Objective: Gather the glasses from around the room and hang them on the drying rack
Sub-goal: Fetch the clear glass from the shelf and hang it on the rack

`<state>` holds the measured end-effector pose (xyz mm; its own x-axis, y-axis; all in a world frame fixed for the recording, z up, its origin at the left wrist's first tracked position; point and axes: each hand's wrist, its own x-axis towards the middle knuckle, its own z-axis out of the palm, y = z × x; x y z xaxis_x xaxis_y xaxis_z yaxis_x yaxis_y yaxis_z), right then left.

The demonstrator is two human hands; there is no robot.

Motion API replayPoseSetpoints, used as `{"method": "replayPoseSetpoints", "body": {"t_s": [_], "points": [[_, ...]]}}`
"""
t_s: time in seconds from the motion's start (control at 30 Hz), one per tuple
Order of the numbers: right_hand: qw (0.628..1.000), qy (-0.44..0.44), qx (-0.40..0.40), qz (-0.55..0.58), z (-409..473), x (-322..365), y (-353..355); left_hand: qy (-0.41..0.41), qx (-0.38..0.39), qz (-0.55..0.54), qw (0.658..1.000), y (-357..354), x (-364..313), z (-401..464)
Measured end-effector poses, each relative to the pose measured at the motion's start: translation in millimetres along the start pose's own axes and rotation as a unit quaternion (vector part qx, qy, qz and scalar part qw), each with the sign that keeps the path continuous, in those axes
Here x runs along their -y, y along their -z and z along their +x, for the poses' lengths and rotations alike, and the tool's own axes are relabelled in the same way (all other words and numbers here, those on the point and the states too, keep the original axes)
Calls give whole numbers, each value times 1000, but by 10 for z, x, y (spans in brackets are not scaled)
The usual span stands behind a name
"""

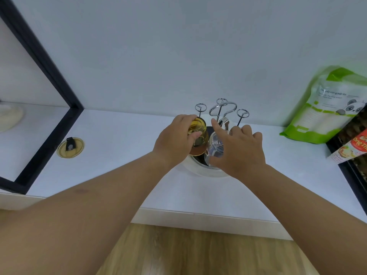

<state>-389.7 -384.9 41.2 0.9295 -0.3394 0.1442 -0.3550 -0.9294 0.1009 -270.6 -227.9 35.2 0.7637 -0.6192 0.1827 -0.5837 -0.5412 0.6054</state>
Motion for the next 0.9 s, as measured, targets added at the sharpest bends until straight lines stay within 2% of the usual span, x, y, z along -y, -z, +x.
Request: {"method": "replayPoseSetpoints", "body": {"t_s": [0.33,0.7,0.8,0.9], "points": [[1000,0,2,-4,10,31,8,9,16,4,1000,-18,2,1],[998,8,44,44,-44,1,221,2,59,79,995,154,139,267],[997,11,47,57,-51,-51,276,14,33,73,997,177,160,270],[996,13,51,67,-62,-106,301,-23,-34,38,998,165,106,136]]}}
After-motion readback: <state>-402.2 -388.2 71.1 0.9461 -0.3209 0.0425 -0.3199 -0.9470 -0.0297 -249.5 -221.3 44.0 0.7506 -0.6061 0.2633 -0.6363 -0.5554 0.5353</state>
